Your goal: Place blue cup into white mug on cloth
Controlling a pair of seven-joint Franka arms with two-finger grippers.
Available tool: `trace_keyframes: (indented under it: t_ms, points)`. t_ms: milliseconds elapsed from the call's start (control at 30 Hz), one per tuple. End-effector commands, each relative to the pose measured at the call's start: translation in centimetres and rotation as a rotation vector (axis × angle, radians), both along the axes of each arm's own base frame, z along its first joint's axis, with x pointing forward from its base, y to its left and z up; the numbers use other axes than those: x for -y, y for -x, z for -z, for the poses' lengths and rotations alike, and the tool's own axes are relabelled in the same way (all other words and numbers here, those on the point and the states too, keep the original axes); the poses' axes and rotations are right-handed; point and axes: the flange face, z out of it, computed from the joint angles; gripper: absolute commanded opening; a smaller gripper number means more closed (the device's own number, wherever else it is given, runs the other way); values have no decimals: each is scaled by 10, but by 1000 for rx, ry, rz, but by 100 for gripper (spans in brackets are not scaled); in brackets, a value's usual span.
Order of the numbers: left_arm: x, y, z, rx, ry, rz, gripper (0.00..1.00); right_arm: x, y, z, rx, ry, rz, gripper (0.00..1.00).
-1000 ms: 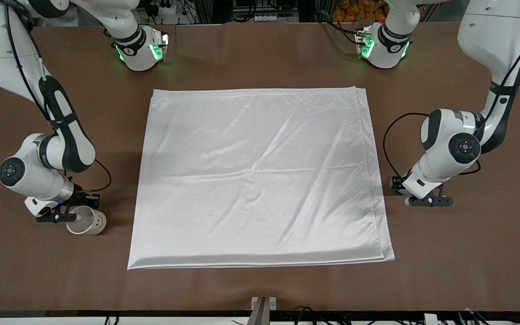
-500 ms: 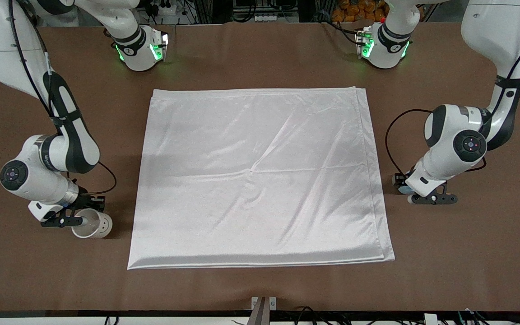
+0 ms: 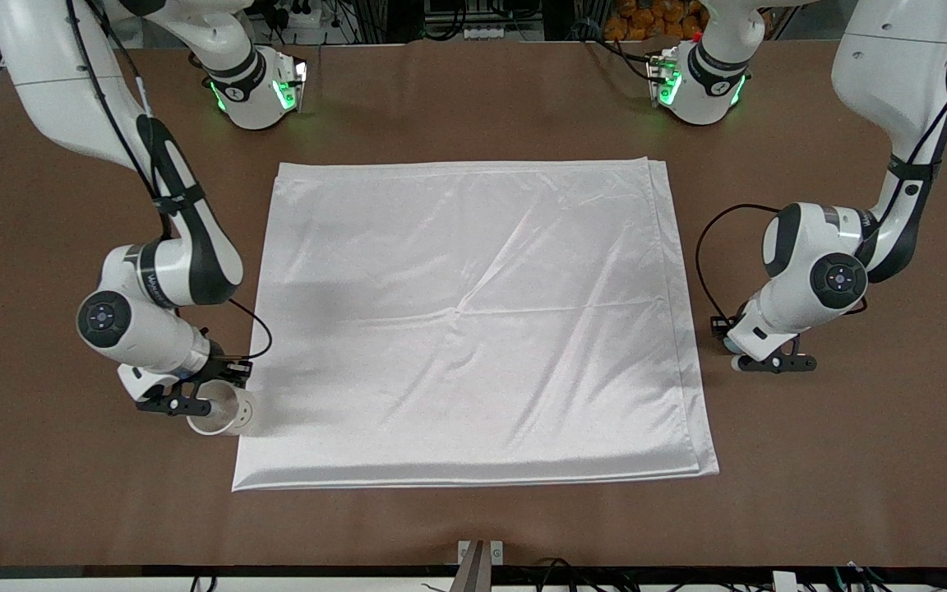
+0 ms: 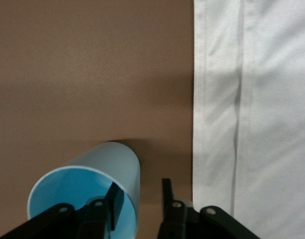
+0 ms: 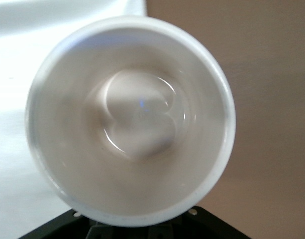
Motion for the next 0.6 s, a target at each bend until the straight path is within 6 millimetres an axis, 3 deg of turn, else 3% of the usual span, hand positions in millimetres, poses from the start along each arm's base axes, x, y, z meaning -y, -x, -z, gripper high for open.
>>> trace_keyframes:
  t_ms: [0, 300, 367, 567]
  points:
    - [0, -2, 3, 13, -9, 15, 0, -60, 6, -23, 11, -34, 70, 0]
    - [2, -4, -4, 21, -12, 25, 0, -171, 33, -32, 27, -66, -1, 0]
    - [5, -4, -9, 26, -15, 31, 0, -200, 42, -35, 32, -72, -40, 0]
    - [17, -2, -42, 32, -33, 53, 0, -255, 61, -36, 35, -83, -54, 0]
